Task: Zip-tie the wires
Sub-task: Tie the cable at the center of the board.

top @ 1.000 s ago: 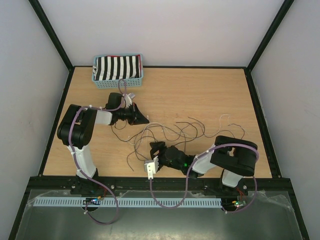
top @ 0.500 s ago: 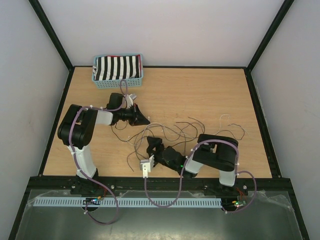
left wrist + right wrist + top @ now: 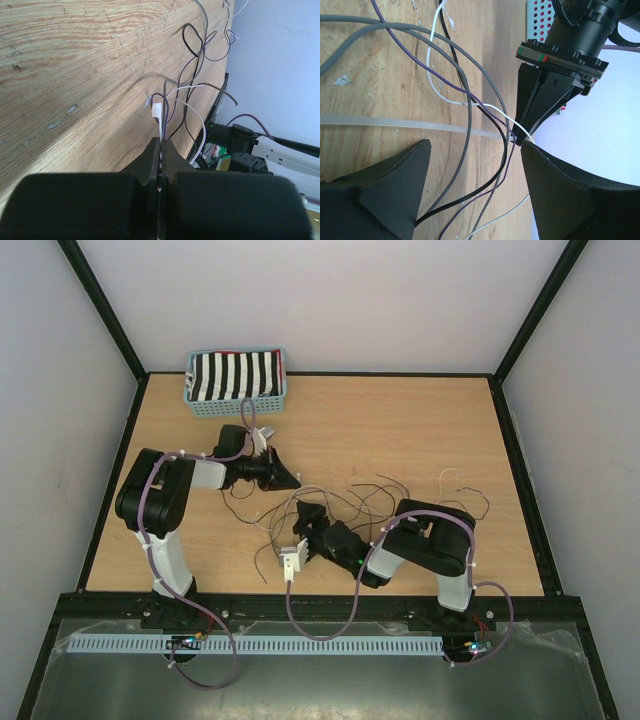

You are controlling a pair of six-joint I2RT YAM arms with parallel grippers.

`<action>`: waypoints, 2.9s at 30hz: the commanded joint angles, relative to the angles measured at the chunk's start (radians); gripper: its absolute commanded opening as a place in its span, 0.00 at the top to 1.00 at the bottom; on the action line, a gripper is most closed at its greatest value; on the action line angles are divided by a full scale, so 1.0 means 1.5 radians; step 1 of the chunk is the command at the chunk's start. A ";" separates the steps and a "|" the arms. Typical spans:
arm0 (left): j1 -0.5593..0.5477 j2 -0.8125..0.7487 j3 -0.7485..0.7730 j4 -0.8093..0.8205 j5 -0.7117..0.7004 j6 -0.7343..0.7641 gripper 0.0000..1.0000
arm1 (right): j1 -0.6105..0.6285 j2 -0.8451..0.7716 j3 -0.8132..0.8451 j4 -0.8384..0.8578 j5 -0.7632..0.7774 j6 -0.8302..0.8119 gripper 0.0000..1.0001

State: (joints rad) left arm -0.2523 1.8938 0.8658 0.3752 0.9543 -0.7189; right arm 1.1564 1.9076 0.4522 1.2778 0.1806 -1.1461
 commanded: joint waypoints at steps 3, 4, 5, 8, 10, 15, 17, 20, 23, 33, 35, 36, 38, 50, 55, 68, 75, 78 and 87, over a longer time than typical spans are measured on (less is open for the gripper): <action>-0.003 -0.023 0.016 -0.002 0.022 0.004 1.00 | -0.004 0.013 0.014 -0.068 -0.031 -0.022 0.16; -0.003 -0.022 0.017 -0.002 0.022 0.004 1.00 | 0.000 0.015 0.016 -0.065 -0.029 -0.025 0.16; -0.004 -0.022 0.018 -0.002 0.023 0.004 1.00 | 0.003 0.018 0.016 -0.060 -0.026 -0.028 0.16; -0.004 -0.020 0.019 -0.002 0.024 0.004 1.00 | 0.010 0.026 0.013 -0.048 -0.023 -0.034 0.16; -0.007 -0.020 0.019 -0.002 0.025 0.002 1.00 | 0.014 0.034 0.013 -0.042 -0.021 -0.034 0.16; -0.010 -0.020 0.019 -0.002 0.025 0.000 1.00 | 0.023 0.056 0.016 -0.005 -0.015 -0.035 0.16; -0.011 -0.019 0.020 -0.003 0.025 0.000 1.00 | 0.029 0.057 0.018 -0.005 -0.016 -0.034 0.16; -0.011 -0.016 0.022 -0.003 0.023 -0.001 1.00 | 0.039 0.046 0.011 -0.007 -0.020 -0.025 0.16; -0.012 -0.010 0.024 -0.003 0.023 -0.002 1.00 | 0.048 0.031 -0.006 0.002 -0.026 0.002 0.16; -0.012 -0.006 0.025 -0.003 0.019 -0.003 1.00 | 0.072 0.022 -0.043 0.058 -0.022 0.039 0.18; -0.013 -0.005 0.026 -0.003 0.018 -0.004 1.00 | 0.074 0.024 -0.043 0.061 -0.021 0.041 0.19; -0.013 -0.005 0.025 -0.004 0.017 -0.004 1.00 | 0.075 0.025 -0.042 0.062 -0.022 0.043 0.19; -0.014 -0.004 0.025 -0.004 0.017 -0.004 1.00 | 0.077 0.026 -0.043 0.065 -0.021 0.044 0.19; -0.017 0.000 0.027 -0.003 0.013 -0.005 1.00 | 0.103 0.041 -0.043 0.078 -0.009 0.042 0.24; -0.018 0.001 0.028 -0.004 0.012 -0.006 1.00 | 0.108 0.051 -0.040 0.084 -0.008 0.035 0.25; -0.020 0.003 0.030 -0.005 0.011 -0.006 1.00 | 0.117 0.067 -0.039 0.092 -0.006 0.026 0.33; -0.021 0.004 0.030 -0.005 0.007 -0.009 1.00 | 0.123 0.079 -0.036 0.095 -0.010 0.021 0.35; -0.022 0.005 0.029 -0.005 0.005 -0.010 1.00 | 0.125 0.081 -0.032 0.093 -0.014 0.022 0.35; -0.027 0.008 0.029 -0.005 0.002 -0.009 1.00 | 0.129 0.089 -0.027 0.079 -0.022 0.021 0.39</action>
State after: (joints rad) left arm -0.2836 1.8942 0.8856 0.3733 0.9569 -0.7307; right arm 1.3369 2.0048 0.4129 1.4654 0.1822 -1.1431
